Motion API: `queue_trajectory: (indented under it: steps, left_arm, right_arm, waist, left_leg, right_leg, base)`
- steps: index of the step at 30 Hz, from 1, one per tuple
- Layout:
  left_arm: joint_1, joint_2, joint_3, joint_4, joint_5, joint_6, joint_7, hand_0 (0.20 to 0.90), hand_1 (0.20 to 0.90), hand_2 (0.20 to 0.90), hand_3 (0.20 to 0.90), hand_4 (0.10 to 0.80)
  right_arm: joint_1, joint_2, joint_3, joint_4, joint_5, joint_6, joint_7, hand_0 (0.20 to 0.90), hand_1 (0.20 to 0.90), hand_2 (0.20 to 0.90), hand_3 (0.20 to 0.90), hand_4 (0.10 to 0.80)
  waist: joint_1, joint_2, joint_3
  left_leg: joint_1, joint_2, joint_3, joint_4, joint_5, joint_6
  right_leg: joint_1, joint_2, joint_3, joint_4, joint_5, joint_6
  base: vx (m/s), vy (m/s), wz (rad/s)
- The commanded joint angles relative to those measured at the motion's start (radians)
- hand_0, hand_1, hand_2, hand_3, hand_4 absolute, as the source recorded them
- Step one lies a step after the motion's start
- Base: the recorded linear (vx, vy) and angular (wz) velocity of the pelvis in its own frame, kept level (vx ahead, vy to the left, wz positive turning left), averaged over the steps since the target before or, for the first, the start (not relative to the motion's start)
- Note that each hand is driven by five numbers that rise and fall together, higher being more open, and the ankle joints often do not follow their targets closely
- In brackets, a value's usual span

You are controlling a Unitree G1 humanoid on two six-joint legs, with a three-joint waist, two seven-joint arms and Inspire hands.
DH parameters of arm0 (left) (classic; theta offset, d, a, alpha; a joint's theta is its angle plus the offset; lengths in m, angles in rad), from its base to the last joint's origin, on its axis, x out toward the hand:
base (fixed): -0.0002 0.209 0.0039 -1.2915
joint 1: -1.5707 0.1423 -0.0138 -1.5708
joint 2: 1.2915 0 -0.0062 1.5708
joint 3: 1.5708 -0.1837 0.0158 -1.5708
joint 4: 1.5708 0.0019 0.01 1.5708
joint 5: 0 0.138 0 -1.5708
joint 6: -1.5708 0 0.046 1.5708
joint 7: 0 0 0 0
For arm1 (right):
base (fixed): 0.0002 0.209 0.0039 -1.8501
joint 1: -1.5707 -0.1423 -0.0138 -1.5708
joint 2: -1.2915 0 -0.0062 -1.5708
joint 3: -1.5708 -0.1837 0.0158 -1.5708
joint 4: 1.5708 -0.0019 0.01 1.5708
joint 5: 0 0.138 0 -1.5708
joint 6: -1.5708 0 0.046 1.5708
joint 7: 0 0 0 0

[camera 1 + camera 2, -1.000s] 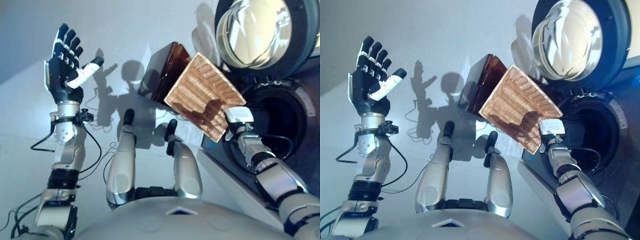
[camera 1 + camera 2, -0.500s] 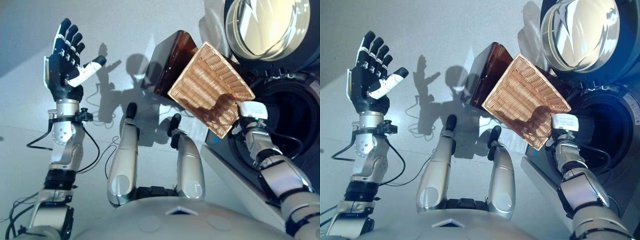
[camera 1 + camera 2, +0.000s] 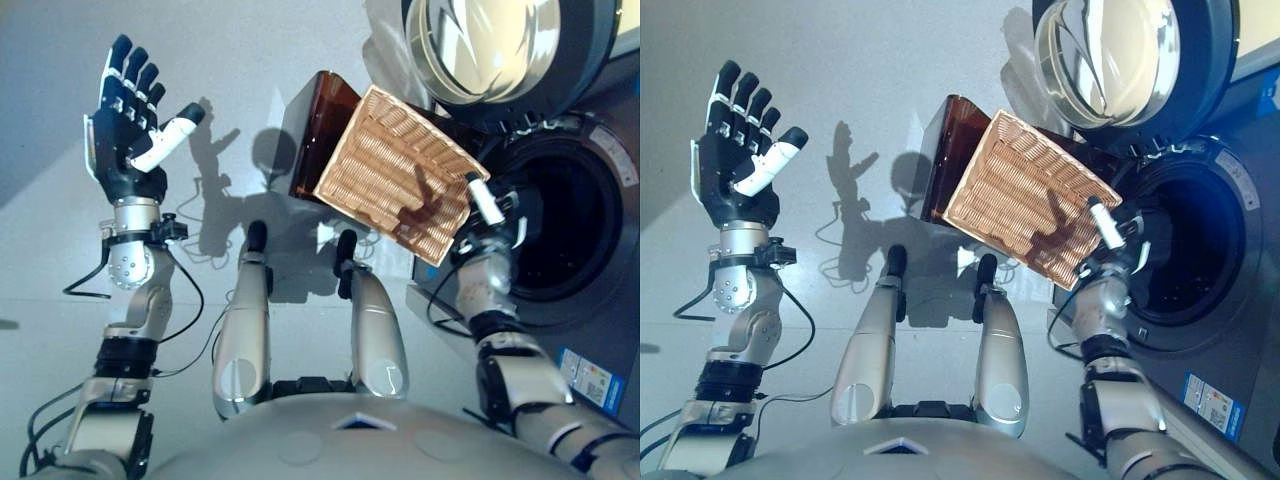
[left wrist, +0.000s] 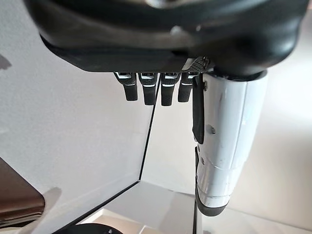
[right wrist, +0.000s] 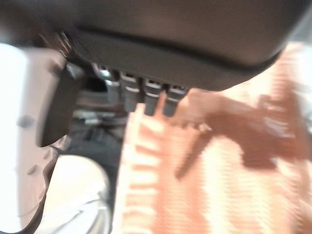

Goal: Pick up the clothes and place them into the washing machine

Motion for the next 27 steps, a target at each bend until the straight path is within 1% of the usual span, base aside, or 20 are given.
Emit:
queue_trajectory:
  steps: [1, 4, 5, 7, 9, 10, 12, 15, 17, 18, 20, 23, 27]
  left_arm:
    - [0.0, -0.03, 0.035, -0.073, -0.016, -0.105, 0.013, 0.9, 0.9, 0.9, 0.9, 0.8]
    - [-0.014, -0.043, 0.033, -0.078, -0.032, -0.104, 0.026, 0.9, 0.9, 0.9, 0.9, 0.8]
    - [-0.016, -0.048, 0.032, -0.078, -0.032, -0.103, 0.033, 0.9, 0.9, 0.9, 0.9, 0.8]
    - [-0.021, -0.056, 0.025, -0.078, -0.03, -0.106, 0.048, 0.9, 0.9, 0.9, 0.9, 0.8]
    - [-0.023, -0.059, 0.028, -0.078, -0.034, -0.109, 0.06, 0.9, 0.9, 0.9, 0.9, 0.8]
    - [-0.02, -0.065, 0.028, -0.084, -0.032, -0.11, 0.066, 0.9, 0.9, 0.9, 0.9, 0.8]
    - [-0.018, -0.072, 0.032, -0.084, -0.035, -0.116, 0.078, 0.9, 0.9, 0.9, 0.9, 0.8]
    - [-0.008, -0.08, 0.034, -0.085, -0.033, -0.121, 0.095, 0.9, 0.9, 0.9, 0.9, 0.8]
    - [-0.002, -0.082, 0.035, -0.086, -0.031, -0.121, 0.098, 0.9, 0.9, 0.9, 0.9, 0.8]
    - [0.006, -0.086, 0.039, -0.085, -0.029, -0.122, 0.11, 0.9, 0.9, 0.9, 0.9, 0.8]
    - [0.011, -0.088, 0.041, -0.086, -0.022, -0.122, 0.116, 0.9, 0.9, 0.9, 0.9, 0.8]
    - [0.013, -0.091, 0.043, -0.081, -0.019, -0.124, 0.123, 0.9, 0.9, 0.9, 0.9, 0.8]
    - [0.011, -0.098, 0.046, -0.077, -0.026, -0.129, 0.125, 0.9, 0.9, 0.9, 0.9, 0.8]
  right_arm:
    - [0.063, -0.032, -0.016, -0.093, 0.126, -0.113, 0.059, 0.9, 0.9, 0.9, 0.9, 0.8]
    - [0.071, 0.023, 0.0, -0.168, 0.182, -0.128, 0.071, 0.9, 0.9, 0.9, 0.9, 0.8]
    - [0.076, 0.036, -0.012, -0.18, 0.209, -0.131, 0.086, 0.9, 0.9, 0.9, 0.9, 0.8]
    - [0.069, 0.078, -0.038, -0.2, 0.26, -0.17, 0.082, 0.9, 0.9, 0.9, 0.9, 0.8]
    - [0.044, 0.093, -0.036, -0.218, 0.27, -0.192, 0.06, 0.9, 0.9, 0.9, 0.9, 0.8]
    - [0.044, 0.107, -0.054, -0.243, 0.288, -0.204, 0.054, 0.9, 0.9, 0.9, 0.9, 0.8]
    - [0.023, 0.116, -0.068, -0.245, 0.294, -0.23, 0.035, 0.9, 0.9, 0.9, 0.9, 0.8]
    - [0.008, 0.119, -0.106, -0.261, 0.265, -0.269, -0.039, 0.9, 0.9, 0.9, 0.9, 0.8]
    - [0.006, 0.118, -0.116, -0.263, 0.241, -0.276, -0.072, 0.9, 0.9, 0.9, 0.9, 0.8]
    - [-0.003, 0.115, -0.137, -0.256, 0.222, -0.287, -0.123, 0.9, 0.9, 0.9, 0.9, 0.8]
    - [-0.008, 0.114, -0.159, -0.241, 0.193, -0.299, -0.182, 0.9, 0.9, 0.9, 0.9, 0.8]
    - [-0.015, 0.109, -0.188, -0.219, 0.168, -0.304, -0.241, 0.9, 0.9, 0.9, 0.9, 0.8]
    - [-0.006, 0.096, -0.21, -0.183, 0.148, -0.301, -0.275, 0.9, 0.9, 0.9, 0.9, 0.8]
  waist:
    - [-0.006, 0.049, -0.076]
    - [-0.011, 0.062, -0.076]
    - [-0.013, 0.067, -0.077]
    - [-0.016, 0.082, -0.077]
    - [-0.015, 0.099, -0.077]
    - [-0.016, 0.108, -0.076]
    - [-0.015, 0.124, -0.076]
    - [-0.016, 0.148, -0.078]
    - [-0.015, 0.152, -0.079]
    - [-0.014, 0.165, -0.084]
    - [-0.014, 0.175, -0.087]
    - [-0.013, 0.186, -0.092]
    - [-0.013, 0.196, -0.104]
  left_leg:
    - [0.027, 0.01, 0.007, -0.064, 0.009, -0.023]
    - [0.04, 0.001, 0.025, -0.07, 0.006, -0.015]
    - [0.044, -0.004, 0.03, -0.072, 0.004, -0.012]
    - [0.06, -0.016, 0.047, -0.079, -0.002, -0.005]
    - [0.076, -0.025, 0.07, -0.09, -0.007, 0.004]
    - [0.087, -0.03, 0.084, -0.092, -0.011, 0.01]
    - [0.099, -0.04, 0.103, -0.088, -0.021, 0.018]
    - [0.123, -0.057, 0.129, -0.086, -0.039, 0.03]
    - [0.129, -0.061, 0.139, -0.085, -0.043, 0.035]
    - [0.142, -0.068, 0.155, -0.087, -0.051, 0.04]
    - [0.155, -0.073, 0.168, -0.09, -0.058, 0.045]
    - [0.166, -0.08, 0.178, -0.097, -0.063, 0.048]
    - [0.178, -0.084, 0.177, -0.106, -0.061, 0.048]
  right_leg:
    - [-0.013, 0.018, -0.018, -0.045, 0.022, -0.018]
    - [-0.006, 0.013, 0.001, -0.054, 0.029, -0.015]
    - [-0.004, 0.01, 0.009, -0.056, 0.03, -0.014]
    - [0.004, 0.002, 0.029, -0.063, 0.033, -0.01]
    - [0.009, -0.006, 0.054, -0.073, 0.037, -0.003]
    - [0.011, -0.01, 0.071, -0.076, 0.038, 0.0]
    - [0.017, -0.018, 0.096, -0.078, 0.04, 0.006]
    - [0.027, -0.032, 0.132, -0.082, 0.042, 0.015]
    - [0.031, -0.034, 0.144, -0.085, 0.043, 0.018]
    - [0.038, -0.04, 0.165, -0.098, 0.045, 0.024]
    - [0.047, -0.045, 0.188, -0.114, 0.05, 0.028]
    - [0.058, -0.052, 0.207, -0.137, 0.057, 0.033]
    - [0.07, -0.053, 0.217, -0.148, 0.057, 0.031]
  base:
    - [-0.003, 0.062, -0.12]
    - [0.002, 0.092, -0.14]
    - [0.013, 0.136, -0.19]
    - [0.021, 0.162, -0.19]
    - [0.028, 0.205, -0.18]
    - [0.043, 0.22, -0.33]
    - [0.037, 0.181, -0.28]
    - [0.048, 0.167, -0.19]
    - [0.043, 0.118, -0.21]
    - [0.047, 0.12, -0.16]
    - [0.053, 0.129, -0.27]
    - [0.033, 0.061, -0.25]
    - [0.016, 0.014, -0.09]
